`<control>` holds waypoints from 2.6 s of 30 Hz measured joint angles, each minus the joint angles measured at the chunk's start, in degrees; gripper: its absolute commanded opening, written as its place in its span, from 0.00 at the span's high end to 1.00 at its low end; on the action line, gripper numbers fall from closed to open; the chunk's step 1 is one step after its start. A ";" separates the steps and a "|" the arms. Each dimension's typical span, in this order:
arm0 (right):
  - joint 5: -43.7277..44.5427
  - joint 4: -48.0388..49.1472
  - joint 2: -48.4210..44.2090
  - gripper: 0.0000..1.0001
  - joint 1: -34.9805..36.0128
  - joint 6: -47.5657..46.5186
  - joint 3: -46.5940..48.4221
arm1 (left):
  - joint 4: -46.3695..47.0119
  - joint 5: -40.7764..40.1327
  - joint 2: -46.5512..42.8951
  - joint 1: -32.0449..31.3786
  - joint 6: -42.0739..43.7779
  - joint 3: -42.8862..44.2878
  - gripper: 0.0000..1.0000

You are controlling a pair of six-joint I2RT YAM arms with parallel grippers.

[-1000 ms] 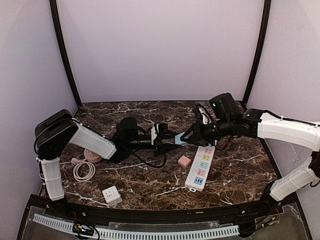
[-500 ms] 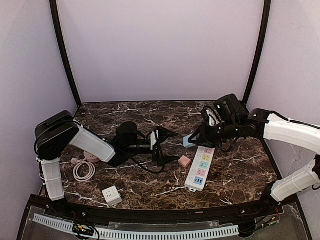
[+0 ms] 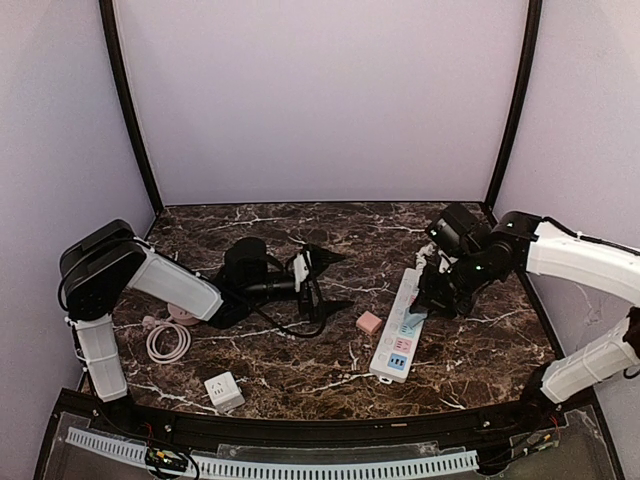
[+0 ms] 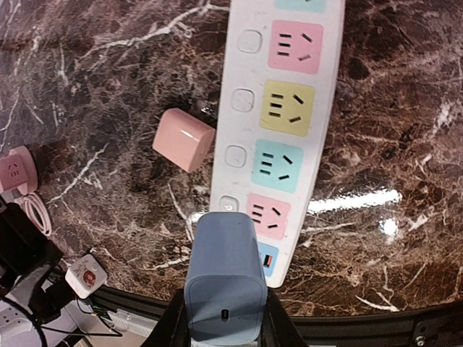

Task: Insert the plug

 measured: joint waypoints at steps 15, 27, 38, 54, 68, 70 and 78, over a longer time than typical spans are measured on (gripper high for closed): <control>0.07 -9.53 8.46 1.00 4.61 9.31 7.10 | -0.13 -4.87 -0.37 0.81 0.44 -0.59 0.02; 3.19 -12.70 18.32 1.00 8.50 9.90 12.24 | -2.03 -7.04 -1.01 1.70 3.17 -1.84 0.01; 5.86 -12.68 19.71 1.00 8.52 8.83 12.24 | -3.28 -7.41 -1.75 3.06 3.26 -1.97 0.01; 7.28 -11.72 22.18 1.00 8.52 6.21 12.24 | -3.37 -7.37 -1.75 3.06 3.26 -2.14 0.01; 8.31 -11.58 22.38 1.00 8.50 5.64 12.02 | -3.39 -7.17 -1.75 3.06 3.23 -2.14 0.01; 8.37 -11.52 22.38 1.00 8.50 5.68 11.93 | -3.39 -7.19 -1.75 3.06 3.23 -2.14 0.01; 8.02 -8.39 20.44 1.00 8.50 6.73 8.68 | -3.39 -7.17 -1.75 3.06 3.23 -2.14 0.01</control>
